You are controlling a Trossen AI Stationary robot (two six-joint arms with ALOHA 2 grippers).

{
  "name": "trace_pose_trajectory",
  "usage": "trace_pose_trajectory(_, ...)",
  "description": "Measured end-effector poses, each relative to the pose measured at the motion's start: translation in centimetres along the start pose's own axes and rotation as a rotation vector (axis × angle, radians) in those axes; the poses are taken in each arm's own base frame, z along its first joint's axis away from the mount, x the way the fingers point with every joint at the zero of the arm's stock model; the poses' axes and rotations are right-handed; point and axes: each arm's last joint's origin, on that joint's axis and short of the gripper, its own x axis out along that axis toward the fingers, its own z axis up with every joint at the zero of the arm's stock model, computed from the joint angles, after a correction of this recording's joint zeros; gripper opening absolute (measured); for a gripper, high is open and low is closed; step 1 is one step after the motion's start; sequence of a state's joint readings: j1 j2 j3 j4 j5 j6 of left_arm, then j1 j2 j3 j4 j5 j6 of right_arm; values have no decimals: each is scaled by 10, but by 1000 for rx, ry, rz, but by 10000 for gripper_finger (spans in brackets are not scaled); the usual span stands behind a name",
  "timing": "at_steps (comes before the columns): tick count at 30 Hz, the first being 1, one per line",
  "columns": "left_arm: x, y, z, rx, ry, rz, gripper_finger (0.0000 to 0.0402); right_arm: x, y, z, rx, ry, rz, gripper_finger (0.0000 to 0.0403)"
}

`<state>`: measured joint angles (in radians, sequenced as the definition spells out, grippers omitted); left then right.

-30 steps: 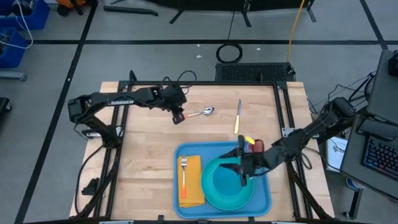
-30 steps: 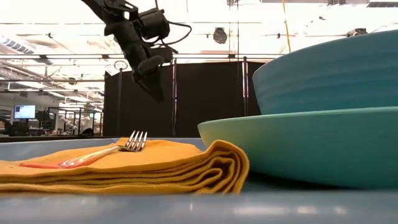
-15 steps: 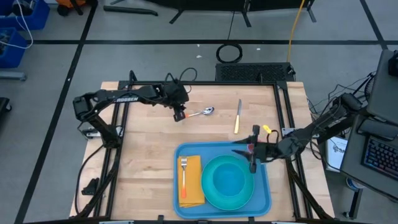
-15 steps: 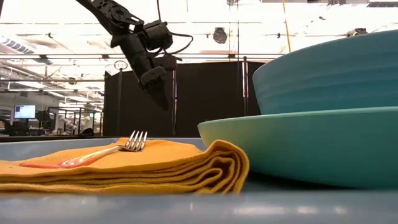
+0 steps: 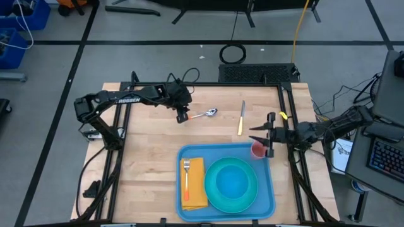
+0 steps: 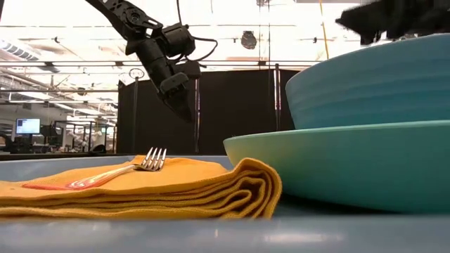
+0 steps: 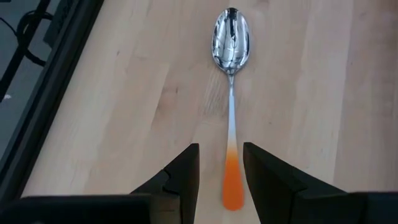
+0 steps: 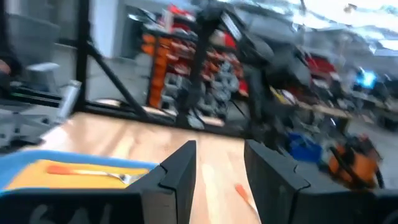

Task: Set up tray
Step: Put the orange spoon on the orange table napkin to the right of the orange fork

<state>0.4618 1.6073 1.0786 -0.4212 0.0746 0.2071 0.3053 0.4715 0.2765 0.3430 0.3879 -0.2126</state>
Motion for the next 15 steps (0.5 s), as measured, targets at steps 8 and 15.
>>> trace_pose_trajectory(8, 1, 0, 1, -2, -7, 1, 129, -7, -10, -17, 5, 30, -52, 125)
trace_pose_trajectory(15, 8, -3, -2, -25, 24, -31, 129, -21, -11, -46, 45, -24, -47, 125)
